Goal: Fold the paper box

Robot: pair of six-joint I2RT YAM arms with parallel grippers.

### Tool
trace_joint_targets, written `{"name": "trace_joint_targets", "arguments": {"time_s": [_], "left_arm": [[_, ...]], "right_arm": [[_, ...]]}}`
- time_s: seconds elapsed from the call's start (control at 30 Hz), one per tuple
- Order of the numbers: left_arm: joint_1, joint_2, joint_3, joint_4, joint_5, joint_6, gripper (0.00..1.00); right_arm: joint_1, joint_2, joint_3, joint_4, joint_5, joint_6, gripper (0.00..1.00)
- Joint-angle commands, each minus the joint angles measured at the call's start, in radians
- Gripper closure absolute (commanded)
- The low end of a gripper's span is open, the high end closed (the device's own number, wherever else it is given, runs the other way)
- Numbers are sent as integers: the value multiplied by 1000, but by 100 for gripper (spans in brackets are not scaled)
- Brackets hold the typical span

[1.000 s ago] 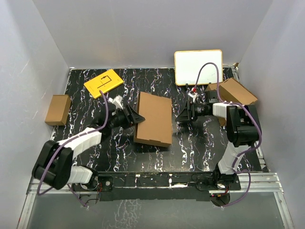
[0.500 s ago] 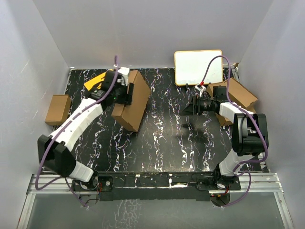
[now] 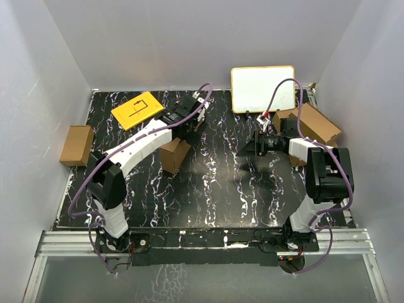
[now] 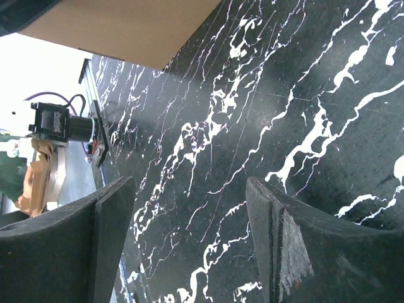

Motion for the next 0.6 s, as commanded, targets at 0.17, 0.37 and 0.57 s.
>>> {"name": "trace_joint_targets", "arguments": {"time_s": [0.17,0.37,0.57], "left_arm": [[-26,-45,12,-52,343,-12,3],[-26,-132,-16,8,441,-63,3],[-24,-182,-54,87,570,-135,3]], "right_arm": [[15,8,-6,77,-22,-2,24],[26,9,-9,75,15,-16,24],[57,20,-10,61,111,-30,26]]}}
